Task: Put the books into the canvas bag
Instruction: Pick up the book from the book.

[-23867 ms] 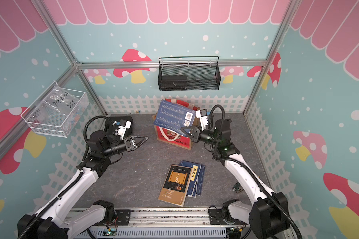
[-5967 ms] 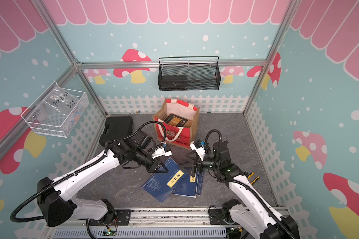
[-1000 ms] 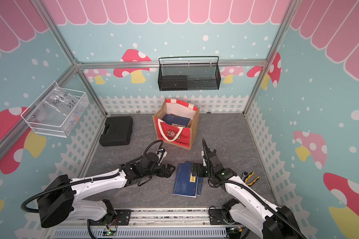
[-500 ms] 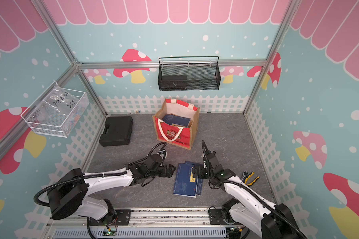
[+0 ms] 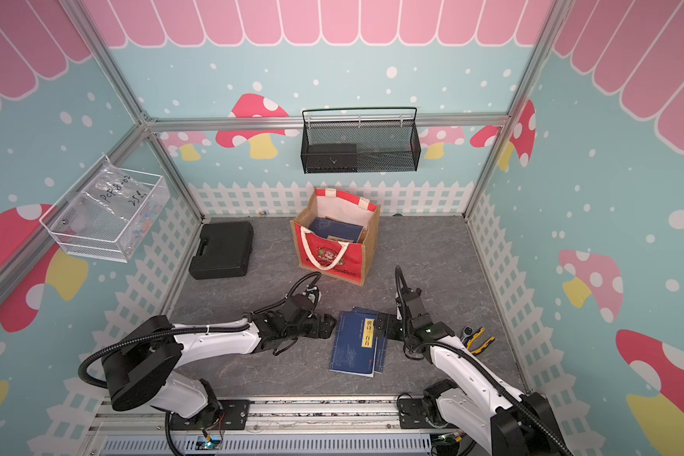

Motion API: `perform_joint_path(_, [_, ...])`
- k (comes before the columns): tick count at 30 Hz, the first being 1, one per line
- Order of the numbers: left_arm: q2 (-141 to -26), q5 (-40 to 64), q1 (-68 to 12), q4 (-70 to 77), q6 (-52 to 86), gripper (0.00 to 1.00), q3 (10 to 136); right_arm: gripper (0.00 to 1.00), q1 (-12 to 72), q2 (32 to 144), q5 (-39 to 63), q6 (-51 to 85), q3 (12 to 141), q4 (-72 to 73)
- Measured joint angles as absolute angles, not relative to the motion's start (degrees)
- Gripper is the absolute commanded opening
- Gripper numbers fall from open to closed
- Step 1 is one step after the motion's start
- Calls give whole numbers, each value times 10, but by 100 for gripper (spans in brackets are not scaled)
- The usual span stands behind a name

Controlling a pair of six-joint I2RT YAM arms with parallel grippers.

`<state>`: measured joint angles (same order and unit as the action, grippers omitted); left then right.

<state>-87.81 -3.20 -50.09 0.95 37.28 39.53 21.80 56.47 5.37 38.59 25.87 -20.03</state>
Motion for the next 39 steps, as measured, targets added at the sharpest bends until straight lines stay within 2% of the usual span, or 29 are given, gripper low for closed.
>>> perform_joint_path(8, [-886, -29, -501, 10, 373, 99, 396, 100, 214, 561, 65, 386, 258, -202])
perform_joint_path(18, [-914, -3, -503, 26, 371, 99, 400, 100, 214, 531, 127, 381, 225, -175])
perform_joint_path(30, [-958, 94, -503, 132, 372, 99, 404, 99, 219, 568, 235, 382, 198, -59])
perform_joint_path(39, [-997, 171, -491, 220, 395, 99, 405, 99, 218, 628, 293, 435, 151, 99])
